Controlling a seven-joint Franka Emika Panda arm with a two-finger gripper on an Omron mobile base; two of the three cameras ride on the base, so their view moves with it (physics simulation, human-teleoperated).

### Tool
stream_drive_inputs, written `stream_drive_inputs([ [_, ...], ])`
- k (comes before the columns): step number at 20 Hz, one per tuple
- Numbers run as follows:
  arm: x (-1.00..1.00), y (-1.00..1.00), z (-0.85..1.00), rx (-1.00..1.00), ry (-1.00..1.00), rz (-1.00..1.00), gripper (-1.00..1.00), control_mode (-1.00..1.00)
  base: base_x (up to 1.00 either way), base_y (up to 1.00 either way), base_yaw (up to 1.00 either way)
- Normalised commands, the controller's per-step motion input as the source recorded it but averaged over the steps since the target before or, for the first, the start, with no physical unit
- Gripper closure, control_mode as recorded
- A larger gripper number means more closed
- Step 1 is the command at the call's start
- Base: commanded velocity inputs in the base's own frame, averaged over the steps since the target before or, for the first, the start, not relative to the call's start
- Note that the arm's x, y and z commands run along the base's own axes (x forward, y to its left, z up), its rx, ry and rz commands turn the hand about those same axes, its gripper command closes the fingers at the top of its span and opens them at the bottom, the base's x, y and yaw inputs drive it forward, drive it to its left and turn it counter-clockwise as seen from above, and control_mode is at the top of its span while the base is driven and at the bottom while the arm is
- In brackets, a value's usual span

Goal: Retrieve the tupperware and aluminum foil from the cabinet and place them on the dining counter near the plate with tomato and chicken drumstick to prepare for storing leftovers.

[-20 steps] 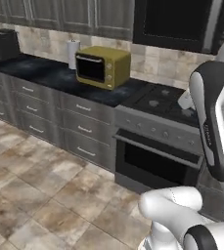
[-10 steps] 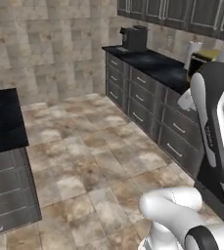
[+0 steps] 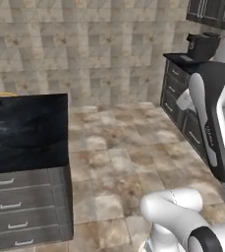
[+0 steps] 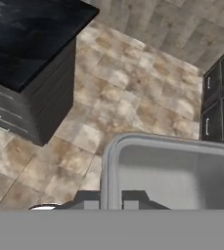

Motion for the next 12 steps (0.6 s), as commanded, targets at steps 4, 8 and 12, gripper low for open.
stream_drive_inputs([
  [4,0.0,0.0,0.0,0.0,0.0,0.0,1.0,1.0,1.0,-0.11,0.38],
  [8,0.0,0.0,0.0,0.0,0.0,0.0,1.0,1.0,1.0,-0.14,0.43],
  [12,0.0,0.0,0.0,0.0,0.0,0.0,1.0,1.0,1.0,-0.34,0.47],
])
